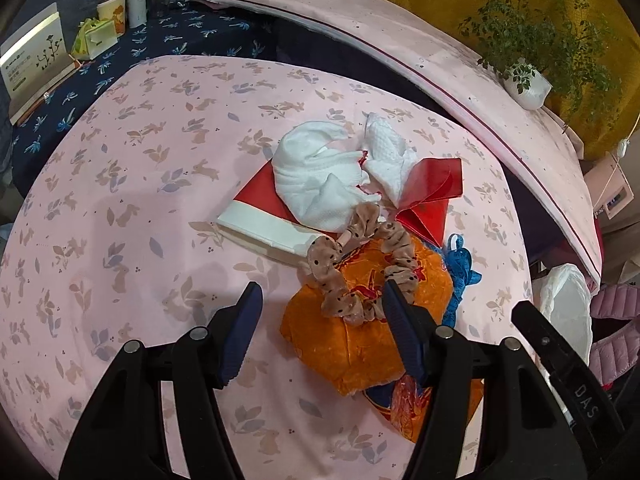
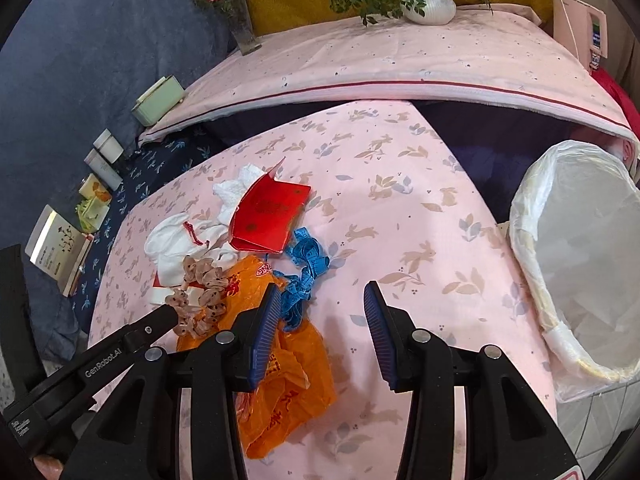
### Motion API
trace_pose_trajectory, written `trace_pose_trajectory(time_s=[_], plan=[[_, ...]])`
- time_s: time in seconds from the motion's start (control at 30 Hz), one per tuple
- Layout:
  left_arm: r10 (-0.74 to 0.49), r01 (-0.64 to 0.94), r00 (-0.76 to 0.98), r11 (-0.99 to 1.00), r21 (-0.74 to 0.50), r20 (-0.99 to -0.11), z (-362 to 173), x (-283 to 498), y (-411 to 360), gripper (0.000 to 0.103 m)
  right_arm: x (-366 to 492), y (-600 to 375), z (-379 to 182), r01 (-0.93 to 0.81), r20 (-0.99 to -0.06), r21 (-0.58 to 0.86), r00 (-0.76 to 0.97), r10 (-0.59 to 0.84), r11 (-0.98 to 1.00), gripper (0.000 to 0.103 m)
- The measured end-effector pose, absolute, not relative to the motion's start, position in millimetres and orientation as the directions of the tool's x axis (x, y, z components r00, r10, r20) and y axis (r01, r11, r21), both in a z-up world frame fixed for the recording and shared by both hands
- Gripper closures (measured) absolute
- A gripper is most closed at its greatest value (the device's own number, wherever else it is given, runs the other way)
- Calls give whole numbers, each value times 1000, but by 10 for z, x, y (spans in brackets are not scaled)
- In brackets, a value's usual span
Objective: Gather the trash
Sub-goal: 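Move both tools back to the pile and grasp the orange plastic bag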
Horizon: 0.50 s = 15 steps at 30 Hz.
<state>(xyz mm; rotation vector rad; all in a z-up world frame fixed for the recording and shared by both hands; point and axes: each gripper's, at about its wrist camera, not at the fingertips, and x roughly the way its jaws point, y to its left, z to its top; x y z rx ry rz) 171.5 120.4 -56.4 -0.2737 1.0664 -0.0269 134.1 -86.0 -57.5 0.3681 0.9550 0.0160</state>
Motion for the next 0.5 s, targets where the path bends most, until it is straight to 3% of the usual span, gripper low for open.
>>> trace_pose_trajectory(time_s=[0.17, 0.37, 0.43, 0.5], plan=[[-163, -123, 457, 962, -244, -874, -697, 1867, 1186, 46, 1596, -814, -795, 172, -819, 316, 546, 177, 933, 60], [-182, -122, 418, 960, -253, -890, -861, 1956, 1156, 62, 1803, -735, -1042, 179, -846, 315, 499, 190, 932, 65], [-194, -111, 408, 959, -260, -892, -899, 1968, 1143, 72, 1820, -722, -1106, 177, -846, 324, 494, 201, 930, 67], [-199, -106, 404, 959, -262, -893, -923, 1973, 1137, 74, 1828, -696, -1108, 165, -845, 308, 500, 190, 937, 72]])
